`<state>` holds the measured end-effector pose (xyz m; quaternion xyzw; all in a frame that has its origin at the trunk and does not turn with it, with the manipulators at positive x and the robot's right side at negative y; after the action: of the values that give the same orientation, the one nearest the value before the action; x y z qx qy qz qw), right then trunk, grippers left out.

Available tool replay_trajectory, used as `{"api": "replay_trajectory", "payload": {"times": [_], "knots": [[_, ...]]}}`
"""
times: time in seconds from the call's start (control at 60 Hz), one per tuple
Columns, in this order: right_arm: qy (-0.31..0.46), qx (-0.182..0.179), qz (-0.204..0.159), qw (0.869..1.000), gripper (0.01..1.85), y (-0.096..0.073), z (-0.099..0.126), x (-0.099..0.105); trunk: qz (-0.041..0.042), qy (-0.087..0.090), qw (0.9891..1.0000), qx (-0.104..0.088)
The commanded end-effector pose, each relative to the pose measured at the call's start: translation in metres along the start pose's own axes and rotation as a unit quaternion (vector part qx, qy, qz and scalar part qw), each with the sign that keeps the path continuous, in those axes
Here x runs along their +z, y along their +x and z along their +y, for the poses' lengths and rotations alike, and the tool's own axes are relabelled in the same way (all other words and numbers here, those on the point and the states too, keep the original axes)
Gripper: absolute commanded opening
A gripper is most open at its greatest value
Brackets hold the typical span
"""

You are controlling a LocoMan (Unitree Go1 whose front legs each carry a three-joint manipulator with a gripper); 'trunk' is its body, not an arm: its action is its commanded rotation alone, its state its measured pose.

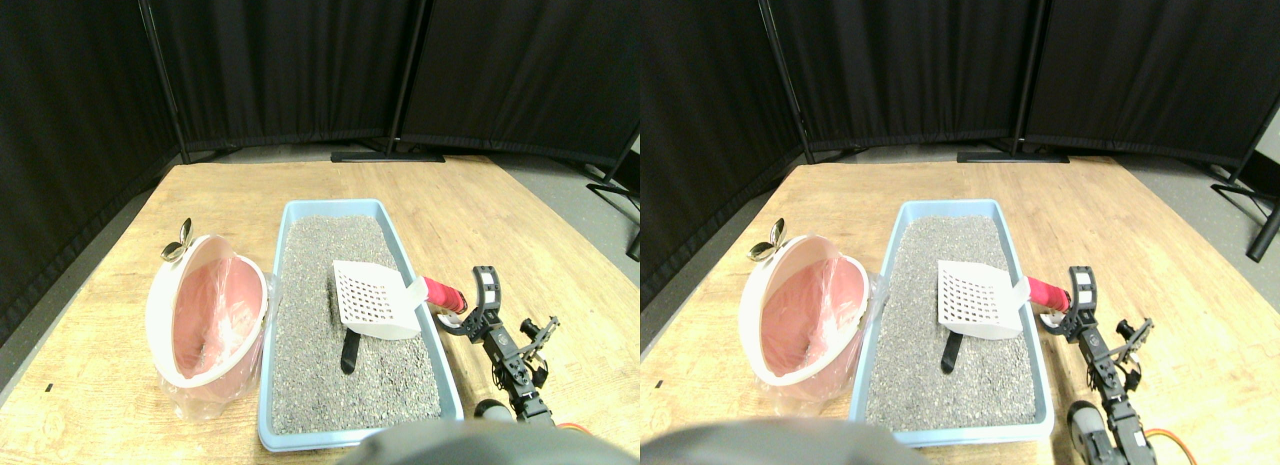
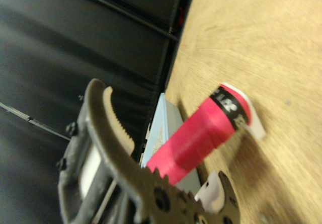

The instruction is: Scoop (unimanual)

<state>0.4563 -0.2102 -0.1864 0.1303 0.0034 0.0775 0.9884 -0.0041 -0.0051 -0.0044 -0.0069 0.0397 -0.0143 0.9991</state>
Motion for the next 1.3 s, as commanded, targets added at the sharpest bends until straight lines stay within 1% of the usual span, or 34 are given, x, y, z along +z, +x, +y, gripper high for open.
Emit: {"api": "replay_trajectory", "payload": {"times": [0.017,0.033,0.083,0.1,0.267,0.283,0.317,0.4,0.583,0.6,0.717,0.883,0.95,1.067,1.133,1.183,1.2,1.217,1.3], "knots": [[-0.003,0.000,-0.014,1.000,0.95,0.004,0.004,0.006,0.0133,-0.012,0.9998,0.004],[-0.005,-0.002,-0.010,1.000,0.95,0.005,0.003,0.005,0.0148,-0.012,0.9998,0.003],[-0.003,-0.001,-0.003,1.000,0.95,0.006,0.002,0.004,0.0153,-0.013,0.9998,0.003],[-0.001,-0.006,0.000,1.000,0.95,0.006,0.002,0.004,0.0162,-0.013,0.9998,0.003],[0.004,-0.015,0.007,1.000,0.93,0.007,0.003,0.003,0.0175,-0.014,0.9998,0.001],[0.010,-0.025,0.015,1.000,0.92,0.009,0.003,0.002,0.0181,-0.014,0.9997,0.000],[0.010,-0.031,0.019,0.999,0.92,0.010,0.003,0.002,0.0181,-0.014,0.9997,0.000],[0.015,-0.031,0.023,0.999,0.91,0.013,0.001,0.000,0.0172,-0.014,0.9998,0.000],[0.015,-0.031,0.023,0.999,0.91,0.013,0.001,0.000,0.0172,-0.014,0.9998,0.000],[0.030,-0.041,0.037,0.998,0.91,0.022,-0.003,-0.002,0.0192,-0.014,0.9997,0.000],[0.034,-0.039,0.039,0.998,0.92,0.025,-0.005,-0.003,0.0195,-0.014,0.9997,-0.001],[0.028,-0.042,0.071,0.996,0.90,0.032,-0.007,-0.009,0.0201,-0.016,0.9997,0.001],[0.029,-0.039,0.072,0.996,0.88,0.034,-0.008,-0.010,0.0207,-0.016,0.9997,0.001],[0.035,-0.045,0.079,0.995,0.86,0.037,-0.010,-0.013,0.0221,-0.015,0.9996,0.001],[0.039,-0.046,0.080,0.995,0.87,0.038,-0.010,-0.013,0.0226,-0.015,0.9996,0.000],[0.039,-0.053,0.086,0.994,0.89,0.040,-0.011,-0.015,0.0226,-0.015,0.9996,0.000],[0.039,-0.053,0.086,0.994,0.89,0.040,-0.011,-0.015,0.0226,-0.015,0.9996,0.000],[0.040,-0.050,0.084,0.994,0.89,0.040,-0.012,-0.016,0.0244,-0.014,0.9996,0.000],[0.043,-0.050,0.089,0.994,0.90,0.042,-0.013,-0.018,0.0250,-0.014,0.9996,0.002]]}}
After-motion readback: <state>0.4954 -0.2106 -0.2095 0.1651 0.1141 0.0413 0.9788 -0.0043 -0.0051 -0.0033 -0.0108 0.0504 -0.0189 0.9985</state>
